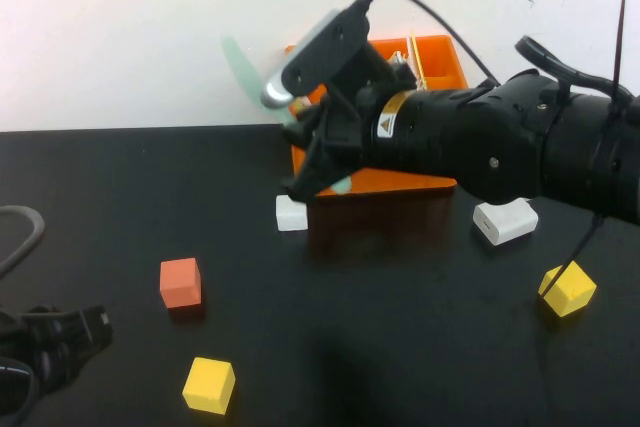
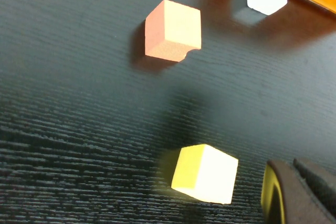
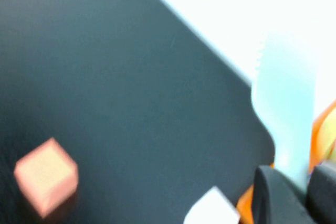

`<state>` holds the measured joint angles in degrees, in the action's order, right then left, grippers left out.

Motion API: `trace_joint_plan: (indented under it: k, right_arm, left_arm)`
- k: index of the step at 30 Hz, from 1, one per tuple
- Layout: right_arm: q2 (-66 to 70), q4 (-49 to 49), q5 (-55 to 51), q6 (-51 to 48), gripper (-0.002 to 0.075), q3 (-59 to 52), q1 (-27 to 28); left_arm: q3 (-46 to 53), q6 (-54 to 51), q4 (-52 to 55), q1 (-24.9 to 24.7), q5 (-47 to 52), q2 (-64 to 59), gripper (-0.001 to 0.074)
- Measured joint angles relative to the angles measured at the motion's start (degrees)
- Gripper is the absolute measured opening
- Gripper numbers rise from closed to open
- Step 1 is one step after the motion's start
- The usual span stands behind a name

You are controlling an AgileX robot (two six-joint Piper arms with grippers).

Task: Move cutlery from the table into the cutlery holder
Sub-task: Place the knife on the box

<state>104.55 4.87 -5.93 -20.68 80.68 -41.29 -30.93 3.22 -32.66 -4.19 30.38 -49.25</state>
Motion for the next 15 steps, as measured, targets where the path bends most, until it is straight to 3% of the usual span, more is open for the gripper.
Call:
trace_joint_plan:
  k: [15]
  right_arm:
    - [0.0, 3.01, 18.81, -0.61, 0.0118, 0.0, 1.4]
  left_arm:
    - [0.0, 0.0, -0.1, 0.0, 0.0, 0.0, -0.0001]
